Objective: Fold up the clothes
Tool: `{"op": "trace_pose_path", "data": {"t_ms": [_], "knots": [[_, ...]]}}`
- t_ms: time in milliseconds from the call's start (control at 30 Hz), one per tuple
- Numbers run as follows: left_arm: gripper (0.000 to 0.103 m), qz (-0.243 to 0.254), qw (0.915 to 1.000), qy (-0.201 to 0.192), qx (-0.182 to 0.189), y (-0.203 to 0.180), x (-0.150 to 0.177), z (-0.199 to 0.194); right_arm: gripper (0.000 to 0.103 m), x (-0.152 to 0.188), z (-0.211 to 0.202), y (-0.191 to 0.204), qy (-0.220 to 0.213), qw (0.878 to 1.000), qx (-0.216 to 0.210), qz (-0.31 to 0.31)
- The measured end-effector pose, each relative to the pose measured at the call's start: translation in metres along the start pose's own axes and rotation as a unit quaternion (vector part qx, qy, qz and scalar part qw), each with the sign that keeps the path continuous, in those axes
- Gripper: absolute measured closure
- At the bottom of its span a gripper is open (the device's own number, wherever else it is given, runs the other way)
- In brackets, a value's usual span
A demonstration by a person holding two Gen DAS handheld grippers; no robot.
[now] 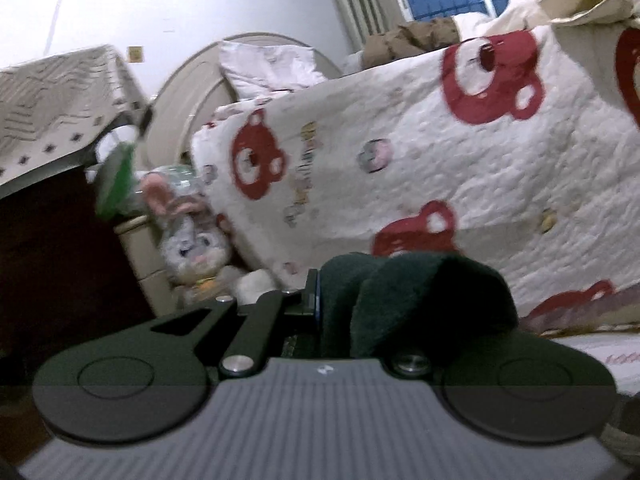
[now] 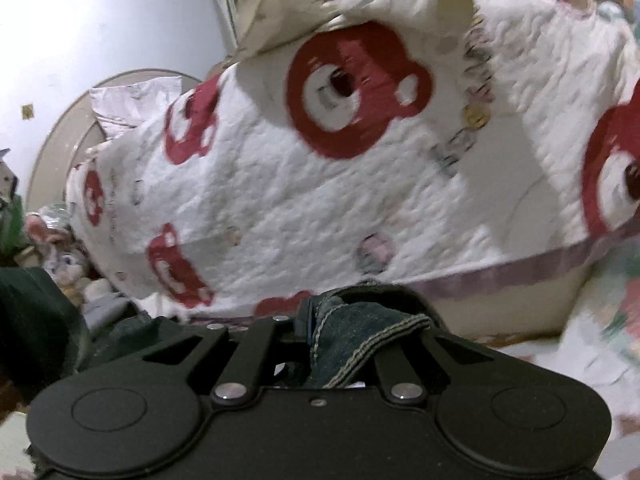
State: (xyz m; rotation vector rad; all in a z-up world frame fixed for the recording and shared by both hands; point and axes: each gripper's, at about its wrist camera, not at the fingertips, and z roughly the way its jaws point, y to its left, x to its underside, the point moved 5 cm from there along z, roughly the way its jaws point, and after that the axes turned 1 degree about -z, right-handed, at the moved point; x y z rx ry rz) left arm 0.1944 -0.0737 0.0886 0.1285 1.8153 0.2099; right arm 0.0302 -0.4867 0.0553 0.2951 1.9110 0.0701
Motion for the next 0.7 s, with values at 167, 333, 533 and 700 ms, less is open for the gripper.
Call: {"op": "trace_pose_path", "data": {"t_ms": [167, 333, 533, 700], "knots": [[0.097, -0.031, 0.9987, -0.015, 0.037, -0.043, -0.034, -0.001, 0.097, -0.017, -0.04, -0.077, -0.027, 0.995, 0.101, 0.01], [0.095, -0.1, 0.9867, 0.006, 0.128, -0.085, -0.034, -0.027, 0.088, 0.047, -0.08, -0.181, 0.034, 0.967, 0.233, 0.101], [0.086, 0.05, 0.9388, 0.214, 0.265, -0.185, 0.131, -0.052, 0.061, 0.132, -0.13, -0.293, 0.107, 0.899, 0.374, 0.201], [0.089, 0.147, 0.9284, 0.256, 0.225, -0.199, 0.219, -0.054, 0.061, 0.219, -0.132, -0.286, 0.155, 0.892, 0.346, 0.245]]}}
